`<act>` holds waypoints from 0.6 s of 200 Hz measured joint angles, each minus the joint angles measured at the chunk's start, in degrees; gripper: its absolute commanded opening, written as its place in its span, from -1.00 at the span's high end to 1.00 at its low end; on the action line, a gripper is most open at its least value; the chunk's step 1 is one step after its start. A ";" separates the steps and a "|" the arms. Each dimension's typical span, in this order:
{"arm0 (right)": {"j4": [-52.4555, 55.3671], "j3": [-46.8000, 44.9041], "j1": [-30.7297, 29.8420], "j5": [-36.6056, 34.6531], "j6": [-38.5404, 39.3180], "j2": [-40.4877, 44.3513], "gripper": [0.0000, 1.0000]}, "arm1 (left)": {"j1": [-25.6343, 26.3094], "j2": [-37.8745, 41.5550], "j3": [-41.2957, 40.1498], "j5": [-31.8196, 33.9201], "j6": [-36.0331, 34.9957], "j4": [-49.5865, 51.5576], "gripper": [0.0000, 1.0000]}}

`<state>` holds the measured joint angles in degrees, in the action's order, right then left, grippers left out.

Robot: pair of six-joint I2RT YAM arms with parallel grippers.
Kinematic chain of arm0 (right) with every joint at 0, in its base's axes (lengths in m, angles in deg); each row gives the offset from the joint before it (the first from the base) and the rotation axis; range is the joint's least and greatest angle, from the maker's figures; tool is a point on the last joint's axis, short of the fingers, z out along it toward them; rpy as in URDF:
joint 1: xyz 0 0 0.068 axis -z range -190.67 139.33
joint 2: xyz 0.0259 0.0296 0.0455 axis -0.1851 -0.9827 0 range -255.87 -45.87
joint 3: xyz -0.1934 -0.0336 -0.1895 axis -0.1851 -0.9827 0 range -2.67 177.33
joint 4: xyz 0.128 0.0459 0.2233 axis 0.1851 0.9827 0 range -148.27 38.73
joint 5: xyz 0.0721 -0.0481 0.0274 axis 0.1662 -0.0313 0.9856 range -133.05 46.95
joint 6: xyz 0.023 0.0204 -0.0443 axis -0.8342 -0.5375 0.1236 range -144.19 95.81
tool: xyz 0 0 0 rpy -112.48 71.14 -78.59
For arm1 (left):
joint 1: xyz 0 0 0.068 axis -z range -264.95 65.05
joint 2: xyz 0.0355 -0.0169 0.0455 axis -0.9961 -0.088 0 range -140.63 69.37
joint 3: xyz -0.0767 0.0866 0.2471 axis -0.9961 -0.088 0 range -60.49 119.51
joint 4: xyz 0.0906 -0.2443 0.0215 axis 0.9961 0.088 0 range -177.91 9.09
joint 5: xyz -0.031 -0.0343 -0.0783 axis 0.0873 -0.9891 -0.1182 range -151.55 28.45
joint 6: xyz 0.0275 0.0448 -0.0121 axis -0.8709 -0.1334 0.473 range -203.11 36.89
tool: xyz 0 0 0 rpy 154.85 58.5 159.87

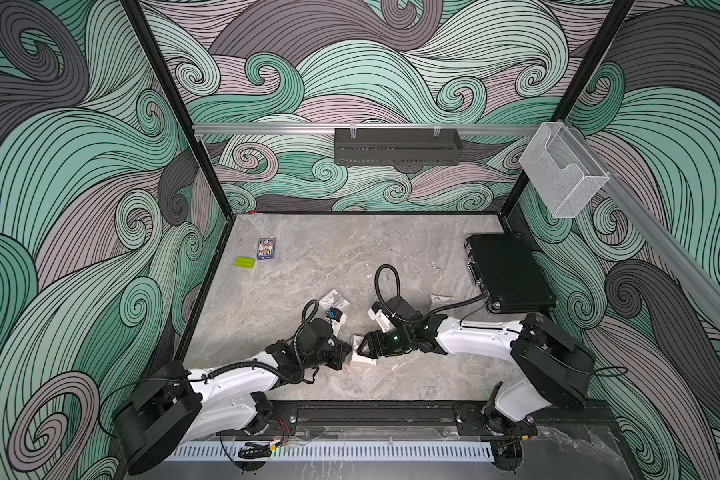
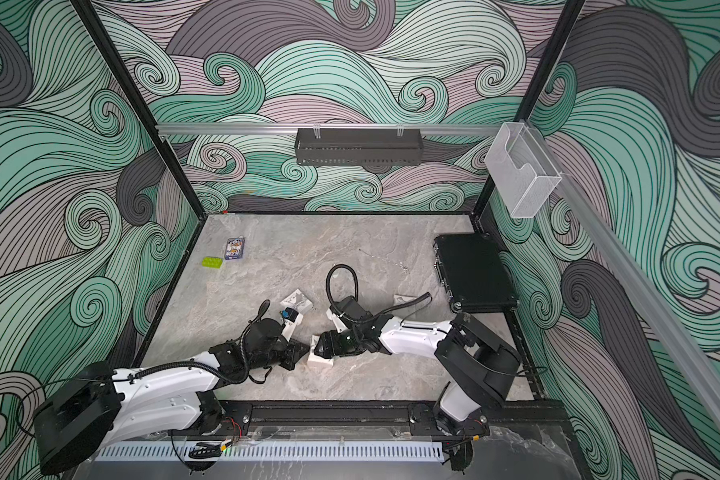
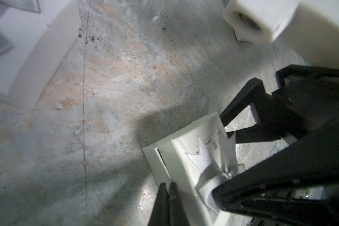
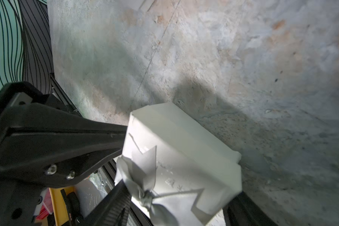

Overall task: Take the necklace out of the lift-off lid jewelry box
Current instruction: Adjust the jewelry box at the center of the board.

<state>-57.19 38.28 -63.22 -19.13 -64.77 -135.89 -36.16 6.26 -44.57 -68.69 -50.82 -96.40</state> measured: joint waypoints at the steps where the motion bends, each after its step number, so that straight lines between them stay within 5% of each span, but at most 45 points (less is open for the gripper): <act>1: 0.04 0.02 0.02 0.00 0.04 0.00 -0.47 | 0.02 0.00 -0.02 0.07 0.02 -0.02 1.00; 120: 3.21 1.53 0.13 0.11 3.56 0.22 -0.49 | 0.92 6.91 -3.17 5.49 2.29 2.08 1.00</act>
<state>-53.98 39.81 -63.09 -19.02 -61.21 -135.67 -35.24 13.17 -47.73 -63.20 -48.53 -94.32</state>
